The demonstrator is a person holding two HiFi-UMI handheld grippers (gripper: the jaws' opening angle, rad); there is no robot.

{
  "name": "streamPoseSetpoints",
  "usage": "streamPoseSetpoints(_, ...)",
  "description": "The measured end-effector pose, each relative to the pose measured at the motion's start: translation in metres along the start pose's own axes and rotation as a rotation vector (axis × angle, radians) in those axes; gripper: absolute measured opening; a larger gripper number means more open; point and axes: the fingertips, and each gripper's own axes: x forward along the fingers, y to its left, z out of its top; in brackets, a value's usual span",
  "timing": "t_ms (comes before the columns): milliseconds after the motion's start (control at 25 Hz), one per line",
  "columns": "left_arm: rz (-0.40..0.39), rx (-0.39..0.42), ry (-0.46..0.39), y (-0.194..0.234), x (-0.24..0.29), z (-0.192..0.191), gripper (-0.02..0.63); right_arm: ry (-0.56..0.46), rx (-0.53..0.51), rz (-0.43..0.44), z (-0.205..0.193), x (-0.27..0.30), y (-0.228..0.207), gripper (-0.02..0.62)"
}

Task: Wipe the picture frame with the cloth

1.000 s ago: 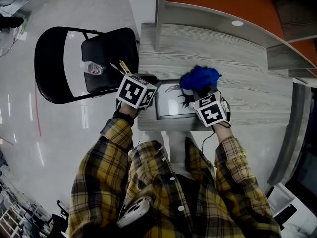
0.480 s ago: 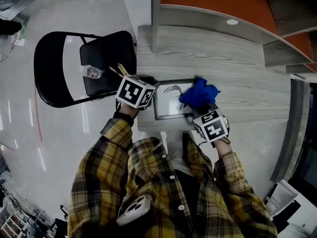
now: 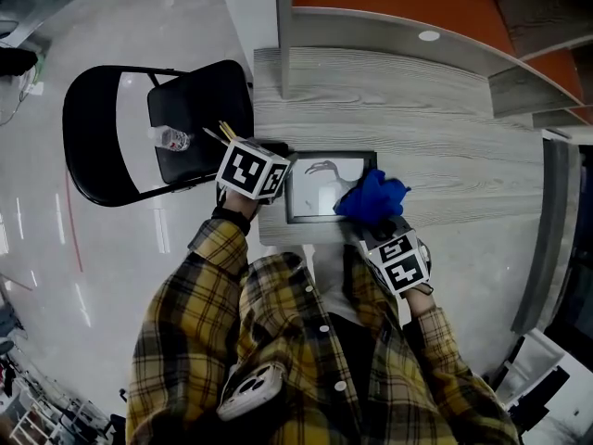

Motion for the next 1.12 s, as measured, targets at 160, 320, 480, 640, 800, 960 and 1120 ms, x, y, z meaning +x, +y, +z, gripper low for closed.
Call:
streamPoseSetpoints(160, -0.001, 0.0, -0.002, 0.001, 0.0, -0.002, 0.11, -0.095, 0.06, 0.009, 0.025, -0.018, -0.003, 0.041)
streamPoseSetpoints(320, -0.005, 0.004, -0.004, 0.0, -0.001, -0.001, 0.11, -0.298, 0.042, -0.032, 0.103, -0.045, -0.016, 0.041)
streamPoseSetpoints(480, -0.011, -0.002, -0.007, 0.0, -0.001, -0.001, 0.11, -0.309, 0.001, -0.068, 0.144, -0.014, -0.032, 0.041)
streamPoseSetpoints(640, -0.017, -0.013, -0.013, 0.001, 0.001, -0.001, 0.11, -0.149, -0.013, -0.086, 0.125, 0.046, -0.042, 0.041)
streamPoseSetpoints(800, -0.016, -0.019, -0.017, 0.003, 0.0, -0.002, 0.11, -0.115, 0.029, -0.068, 0.114, 0.053, -0.037, 0.041)
streamPoseSetpoints(960, -0.021, -0.043, -0.022, 0.003, 0.001, -0.004, 0.11, -0.066, 0.028, -0.022, 0.102, 0.051, -0.027, 0.041)
streamPoseSetpoints(1120, -0.02, -0.037, -0.02, 0.002, 0.0, -0.003, 0.11, -0.036, 0.035, 0.009, 0.084, 0.046, -0.016, 0.041)
